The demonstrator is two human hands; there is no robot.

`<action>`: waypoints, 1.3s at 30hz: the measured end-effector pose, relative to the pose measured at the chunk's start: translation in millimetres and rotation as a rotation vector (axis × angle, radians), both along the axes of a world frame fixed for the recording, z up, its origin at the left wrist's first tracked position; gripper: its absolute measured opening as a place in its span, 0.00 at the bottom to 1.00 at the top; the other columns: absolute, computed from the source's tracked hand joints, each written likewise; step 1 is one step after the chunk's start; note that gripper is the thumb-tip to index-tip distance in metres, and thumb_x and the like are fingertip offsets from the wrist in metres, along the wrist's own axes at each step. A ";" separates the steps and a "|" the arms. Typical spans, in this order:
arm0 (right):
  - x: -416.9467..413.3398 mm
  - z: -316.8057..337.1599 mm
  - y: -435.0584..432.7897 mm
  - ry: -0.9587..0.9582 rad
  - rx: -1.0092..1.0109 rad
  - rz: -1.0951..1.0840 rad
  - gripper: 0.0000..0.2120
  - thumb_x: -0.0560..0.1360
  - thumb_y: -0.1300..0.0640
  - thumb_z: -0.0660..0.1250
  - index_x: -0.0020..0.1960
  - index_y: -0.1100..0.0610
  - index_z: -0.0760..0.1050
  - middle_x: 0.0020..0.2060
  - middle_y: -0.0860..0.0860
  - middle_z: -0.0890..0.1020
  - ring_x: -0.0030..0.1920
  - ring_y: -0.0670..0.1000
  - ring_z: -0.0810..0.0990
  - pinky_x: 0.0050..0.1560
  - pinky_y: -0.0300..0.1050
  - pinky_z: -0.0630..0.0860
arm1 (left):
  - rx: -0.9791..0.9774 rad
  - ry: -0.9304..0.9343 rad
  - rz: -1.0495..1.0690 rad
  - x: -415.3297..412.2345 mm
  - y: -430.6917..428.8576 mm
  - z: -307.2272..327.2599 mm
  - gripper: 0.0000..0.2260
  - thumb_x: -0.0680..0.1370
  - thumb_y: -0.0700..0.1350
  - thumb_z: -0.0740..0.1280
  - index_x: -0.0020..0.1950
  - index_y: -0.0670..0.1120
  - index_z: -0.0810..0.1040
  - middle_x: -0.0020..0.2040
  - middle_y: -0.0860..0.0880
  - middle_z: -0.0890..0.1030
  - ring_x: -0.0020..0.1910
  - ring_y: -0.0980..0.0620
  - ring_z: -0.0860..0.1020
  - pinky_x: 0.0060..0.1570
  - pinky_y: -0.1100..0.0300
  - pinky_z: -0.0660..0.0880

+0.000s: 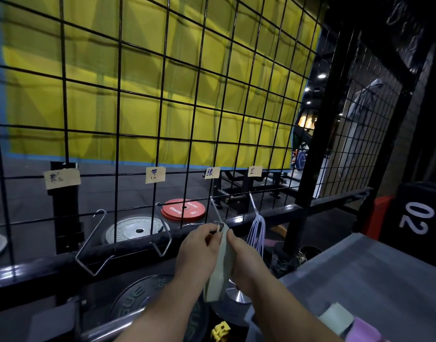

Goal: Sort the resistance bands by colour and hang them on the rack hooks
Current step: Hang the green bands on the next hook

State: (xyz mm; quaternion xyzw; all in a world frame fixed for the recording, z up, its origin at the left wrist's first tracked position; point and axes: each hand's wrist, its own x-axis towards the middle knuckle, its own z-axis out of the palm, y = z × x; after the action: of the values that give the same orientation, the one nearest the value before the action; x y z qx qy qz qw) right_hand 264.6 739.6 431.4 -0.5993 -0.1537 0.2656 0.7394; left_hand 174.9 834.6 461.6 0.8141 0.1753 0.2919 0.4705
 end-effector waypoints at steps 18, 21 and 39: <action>12.2 14.5 4.4 -0.149 -0.110 -0.088 0.19 0.79 0.44 0.59 0.57 0.56 0.79 0.52 0.59 0.84 0.54 0.58 0.82 0.59 0.57 0.75 | 0.075 -0.125 0.025 6.9 -0.4 14.8 0.06 0.78 0.47 0.67 0.43 0.58 0.75 0.45 0.58 0.77 0.43 0.62 0.75 0.37 0.67 0.68; 10.6 17.9 3.6 -0.209 -0.142 -0.076 0.18 0.80 0.45 0.57 0.53 0.54 0.81 0.47 0.56 0.84 0.46 0.55 0.80 0.47 0.51 0.74 | 0.075 -0.133 0.048 8.6 0.2 14.7 0.06 0.78 0.47 0.66 0.41 0.55 0.76 0.43 0.57 0.78 0.41 0.60 0.75 0.36 0.65 0.70; 24.7 32.9 5.4 -0.590 -0.363 -0.200 0.08 0.79 0.53 0.63 0.51 0.57 0.76 0.40 0.46 0.79 0.40 0.44 0.76 0.38 0.37 0.69 | 0.086 -0.158 0.093 14.5 1.1 12.5 0.08 0.78 0.45 0.66 0.39 0.54 0.75 0.40 0.57 0.76 0.41 0.61 0.74 0.35 0.64 0.69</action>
State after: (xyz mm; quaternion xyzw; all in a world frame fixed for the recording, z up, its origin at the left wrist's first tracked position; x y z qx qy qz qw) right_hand 289.3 745.0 464.3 -0.7838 -0.2514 0.0307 0.5670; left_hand 189.5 835.7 474.1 0.7989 0.1626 0.3840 0.4334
